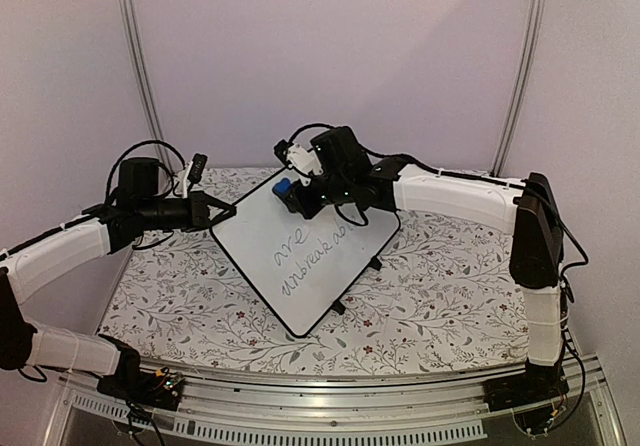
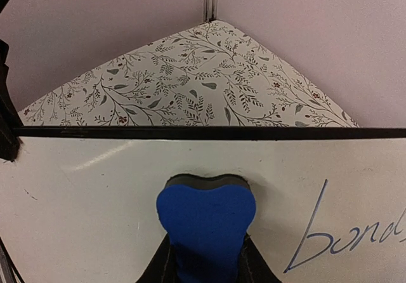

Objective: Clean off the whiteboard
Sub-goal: Erase the whiteboard at the center of the board.

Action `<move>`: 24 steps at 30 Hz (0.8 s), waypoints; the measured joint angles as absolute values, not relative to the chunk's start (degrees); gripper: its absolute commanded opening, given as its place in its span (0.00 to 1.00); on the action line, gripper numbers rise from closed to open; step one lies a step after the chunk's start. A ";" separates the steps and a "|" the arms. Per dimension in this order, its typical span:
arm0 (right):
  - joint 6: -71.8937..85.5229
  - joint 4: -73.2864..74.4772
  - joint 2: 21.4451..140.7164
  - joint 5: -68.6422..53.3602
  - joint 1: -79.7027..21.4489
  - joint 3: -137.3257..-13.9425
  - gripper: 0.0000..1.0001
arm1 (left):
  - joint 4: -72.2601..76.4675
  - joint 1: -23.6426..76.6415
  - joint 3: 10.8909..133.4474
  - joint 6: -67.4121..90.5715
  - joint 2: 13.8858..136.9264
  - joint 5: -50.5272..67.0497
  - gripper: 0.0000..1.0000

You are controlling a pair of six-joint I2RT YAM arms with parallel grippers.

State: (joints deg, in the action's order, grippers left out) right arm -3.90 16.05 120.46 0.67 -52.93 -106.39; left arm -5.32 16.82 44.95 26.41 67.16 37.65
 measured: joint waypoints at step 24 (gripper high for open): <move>-1.87 10.00 111.94 -2.33 -52.38 -85.54 0.14 | -5.48 16.82 44.95 26.61 67.16 37.39 0.00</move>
